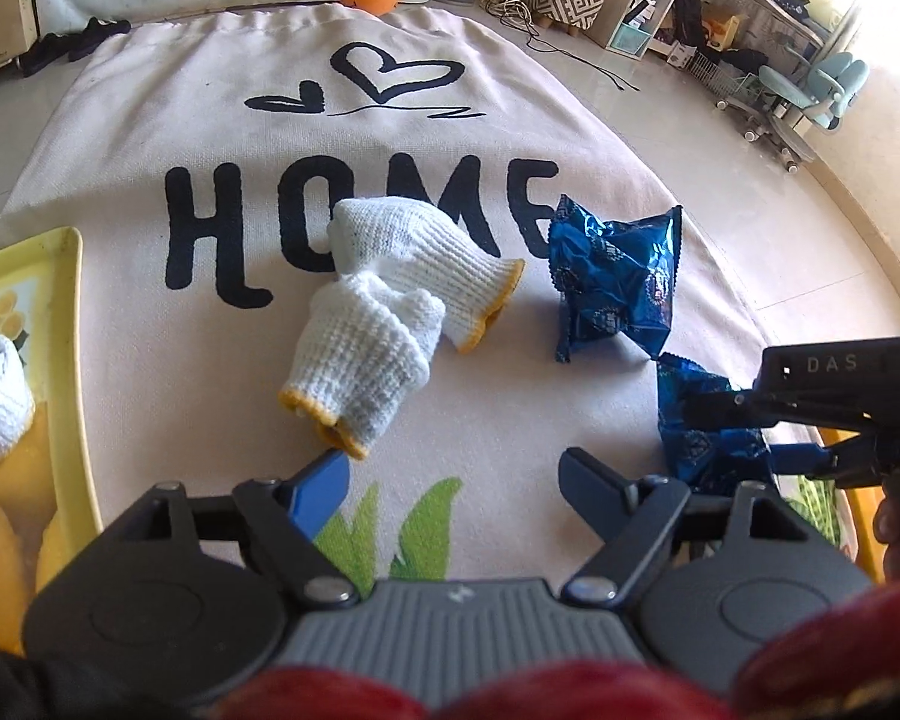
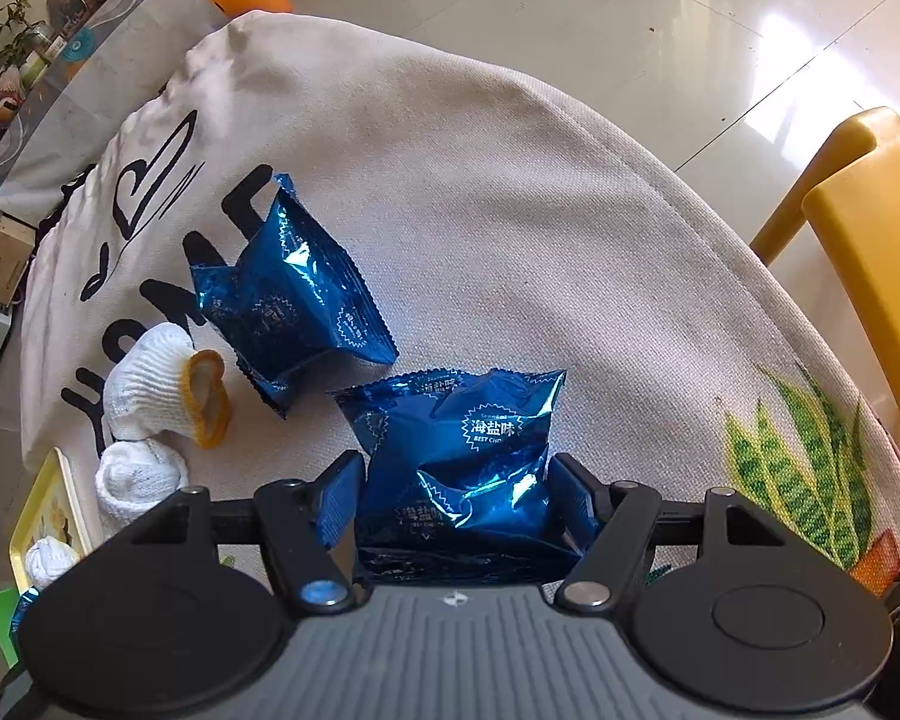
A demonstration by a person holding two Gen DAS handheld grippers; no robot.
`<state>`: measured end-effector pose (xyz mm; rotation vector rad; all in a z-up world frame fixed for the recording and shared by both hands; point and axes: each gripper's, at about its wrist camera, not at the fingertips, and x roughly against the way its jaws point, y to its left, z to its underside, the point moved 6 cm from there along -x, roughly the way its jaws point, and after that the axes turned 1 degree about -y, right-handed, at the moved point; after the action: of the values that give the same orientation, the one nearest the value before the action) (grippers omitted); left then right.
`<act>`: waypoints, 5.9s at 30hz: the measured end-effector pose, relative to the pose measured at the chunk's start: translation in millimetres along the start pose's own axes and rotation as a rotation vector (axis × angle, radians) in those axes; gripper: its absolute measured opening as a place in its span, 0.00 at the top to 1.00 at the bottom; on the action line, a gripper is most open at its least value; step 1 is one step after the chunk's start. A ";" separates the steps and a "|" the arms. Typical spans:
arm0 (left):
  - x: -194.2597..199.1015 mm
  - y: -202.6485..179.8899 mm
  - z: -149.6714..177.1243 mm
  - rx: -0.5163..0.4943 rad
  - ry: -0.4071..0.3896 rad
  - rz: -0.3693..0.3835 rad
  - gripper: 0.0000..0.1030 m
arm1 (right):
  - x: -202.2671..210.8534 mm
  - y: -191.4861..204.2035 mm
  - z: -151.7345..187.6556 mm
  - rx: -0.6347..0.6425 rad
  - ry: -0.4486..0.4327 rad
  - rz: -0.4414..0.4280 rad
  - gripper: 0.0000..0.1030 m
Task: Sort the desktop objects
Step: 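Move the left gripper to a white knit glove while the right reaches a blue packet, then close the left gripper on the white glove while the right grips the blue packet, then lift the white glove with the left gripper while the right holds the blue packet, then carry the white glove and blue packet over the yellow tray with both grippers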
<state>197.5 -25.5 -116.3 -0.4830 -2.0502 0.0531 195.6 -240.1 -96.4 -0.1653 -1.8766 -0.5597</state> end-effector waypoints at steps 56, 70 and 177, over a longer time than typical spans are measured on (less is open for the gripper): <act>-50.3 25.1 -18.7 0.042 -0.011 -0.310 0.00 | -13.8 22.7 17.3 0.190 0.013 0.063 0.22; -45.4 25.7 -24.1 0.026 -0.050 -0.304 0.24 | -10.3 23.8 13.7 0.206 -0.028 0.063 0.28; -15.3 46.6 -33.2 0.084 -0.037 -0.356 0.44 | -0.5 82.5 36.0 0.241 0.022 -0.197 0.30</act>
<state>246.7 6.5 -123.0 -0.0606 -2.1315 -0.0659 196.1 -151.2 -82.0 0.1853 -1.9336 -0.4605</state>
